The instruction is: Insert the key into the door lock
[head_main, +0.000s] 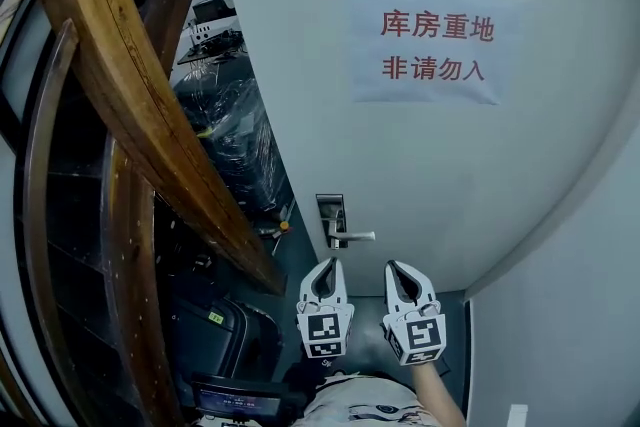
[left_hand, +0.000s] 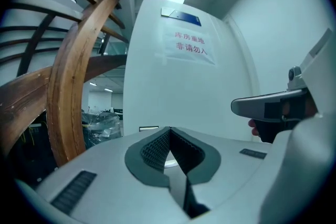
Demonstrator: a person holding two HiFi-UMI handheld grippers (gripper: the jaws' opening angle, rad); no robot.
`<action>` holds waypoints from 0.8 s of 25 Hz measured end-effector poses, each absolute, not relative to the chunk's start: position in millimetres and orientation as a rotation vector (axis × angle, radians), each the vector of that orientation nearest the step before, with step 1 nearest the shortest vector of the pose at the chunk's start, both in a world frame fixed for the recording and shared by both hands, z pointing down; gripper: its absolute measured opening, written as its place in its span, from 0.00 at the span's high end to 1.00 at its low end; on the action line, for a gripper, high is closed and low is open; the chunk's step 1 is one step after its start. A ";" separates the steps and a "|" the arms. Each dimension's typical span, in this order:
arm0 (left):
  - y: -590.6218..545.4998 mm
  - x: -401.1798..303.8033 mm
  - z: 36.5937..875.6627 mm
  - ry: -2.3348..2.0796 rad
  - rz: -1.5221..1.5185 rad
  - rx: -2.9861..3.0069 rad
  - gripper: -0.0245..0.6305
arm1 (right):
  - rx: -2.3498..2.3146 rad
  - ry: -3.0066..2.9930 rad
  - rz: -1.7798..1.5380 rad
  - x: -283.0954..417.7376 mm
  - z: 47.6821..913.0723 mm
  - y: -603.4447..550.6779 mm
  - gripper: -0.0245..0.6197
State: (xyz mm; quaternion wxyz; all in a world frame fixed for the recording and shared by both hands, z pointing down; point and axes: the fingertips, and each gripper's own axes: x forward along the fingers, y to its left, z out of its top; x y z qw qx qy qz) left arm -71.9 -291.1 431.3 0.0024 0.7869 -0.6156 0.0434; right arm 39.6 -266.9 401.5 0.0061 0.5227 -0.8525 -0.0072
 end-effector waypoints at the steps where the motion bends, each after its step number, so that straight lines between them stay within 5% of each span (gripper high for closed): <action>1: -291.9 -69.7 430.1 -1.926 0.137 2.474 0.96 | 1.635 -2.666 -0.031 40.4 400.0 -266.8 0.95; 20: -294.0 -47.4 427.1 -1.865 0.143 2.521 0.96 | 1.665 -2.616 -0.047 52.5 401.2 -266.0 0.95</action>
